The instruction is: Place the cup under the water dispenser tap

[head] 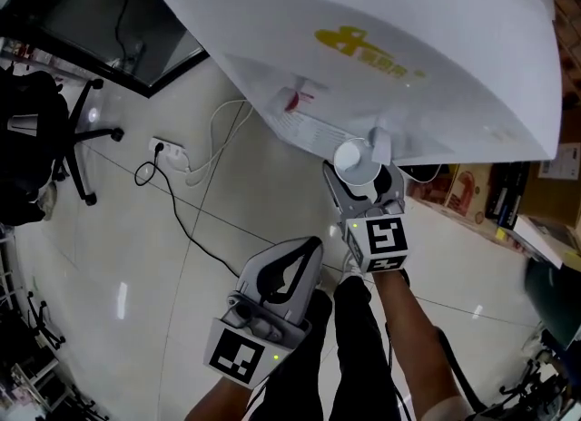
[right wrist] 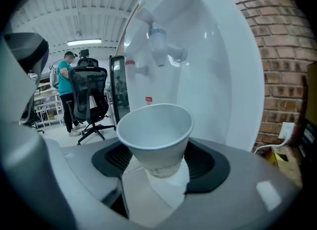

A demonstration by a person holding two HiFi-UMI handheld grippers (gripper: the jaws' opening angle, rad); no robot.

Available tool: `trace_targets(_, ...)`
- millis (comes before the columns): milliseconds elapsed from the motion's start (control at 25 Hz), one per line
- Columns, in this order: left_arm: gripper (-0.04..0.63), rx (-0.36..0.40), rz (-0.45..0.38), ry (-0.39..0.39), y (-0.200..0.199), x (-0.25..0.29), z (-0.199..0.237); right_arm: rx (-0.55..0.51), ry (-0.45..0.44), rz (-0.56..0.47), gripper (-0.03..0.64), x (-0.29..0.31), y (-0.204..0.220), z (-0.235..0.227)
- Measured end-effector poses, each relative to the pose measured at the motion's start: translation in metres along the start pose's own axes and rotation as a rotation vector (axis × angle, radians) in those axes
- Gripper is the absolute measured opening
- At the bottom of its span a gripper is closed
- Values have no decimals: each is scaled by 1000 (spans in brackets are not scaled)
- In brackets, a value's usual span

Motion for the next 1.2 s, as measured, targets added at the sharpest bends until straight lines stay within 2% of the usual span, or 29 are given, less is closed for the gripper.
trace_targets(240, -12, -7, 17, 20, 4, -2, 3, -4, 70, 22, 331, 18, 13, -5)
trace_targets(560, -12, -2, 38, 20, 7, -2, 7, 10, 104, 47, 333, 33, 18, -6)
trace_targets(1040, -12, -14, 50, 8, 10, -6, 2, 23, 71, 57, 356, 20, 16, -3)
trace_targets(1200, -12, -25, 42, -26, 4, -11, 1, 22, 70, 71, 356, 3, 12, -1)
Point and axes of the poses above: the fingertips, and each gripper's own axes: x forward along the fingers, z to its left, y out of its underside, the point moved 7 cm from there along -x, backward along the fingers, and after that the axes turned 5 degrees about x, right-handed, at the moved point
